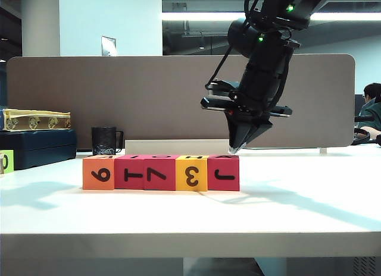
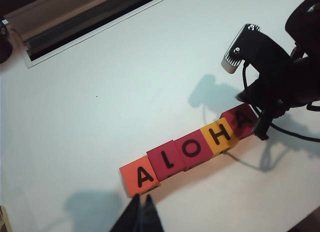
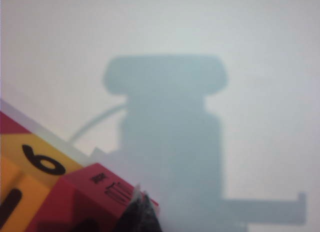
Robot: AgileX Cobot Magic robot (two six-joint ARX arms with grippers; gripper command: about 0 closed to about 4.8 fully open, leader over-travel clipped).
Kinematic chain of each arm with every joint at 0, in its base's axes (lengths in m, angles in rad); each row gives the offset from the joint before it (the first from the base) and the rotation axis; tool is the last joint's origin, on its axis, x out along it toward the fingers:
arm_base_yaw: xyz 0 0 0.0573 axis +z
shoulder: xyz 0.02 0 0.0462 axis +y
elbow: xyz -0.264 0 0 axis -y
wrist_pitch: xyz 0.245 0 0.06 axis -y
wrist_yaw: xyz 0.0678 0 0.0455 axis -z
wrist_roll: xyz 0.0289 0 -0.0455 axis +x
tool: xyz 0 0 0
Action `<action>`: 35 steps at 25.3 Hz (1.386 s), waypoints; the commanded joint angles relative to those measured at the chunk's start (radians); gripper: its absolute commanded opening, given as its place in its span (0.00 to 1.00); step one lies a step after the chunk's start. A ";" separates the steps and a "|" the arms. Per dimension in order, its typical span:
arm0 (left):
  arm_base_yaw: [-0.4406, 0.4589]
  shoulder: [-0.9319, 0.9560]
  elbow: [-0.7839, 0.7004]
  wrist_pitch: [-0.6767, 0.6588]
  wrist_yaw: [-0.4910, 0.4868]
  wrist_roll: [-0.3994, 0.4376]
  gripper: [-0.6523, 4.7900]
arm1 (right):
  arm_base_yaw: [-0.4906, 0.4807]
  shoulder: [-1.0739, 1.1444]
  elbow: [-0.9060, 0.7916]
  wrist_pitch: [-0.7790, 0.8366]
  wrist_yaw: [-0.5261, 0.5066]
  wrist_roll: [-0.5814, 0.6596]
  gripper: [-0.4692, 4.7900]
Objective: Select the appropriate blocks from the scattered letter blocks on the table and arrange them in a row to spell out "ALOHA".
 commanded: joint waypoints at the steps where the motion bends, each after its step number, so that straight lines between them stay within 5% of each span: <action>1: -0.002 -0.005 0.003 0.011 0.005 0.003 0.11 | 0.002 -0.005 0.002 -0.013 -0.036 0.001 0.08; 24: -0.002 -0.005 0.003 0.017 0.004 0.003 0.11 | 0.003 -0.005 0.002 -0.042 -0.084 0.000 0.08; 35: -0.002 -0.005 0.003 0.018 0.001 0.014 0.11 | 0.002 -0.054 0.003 -0.028 0.129 -0.038 0.08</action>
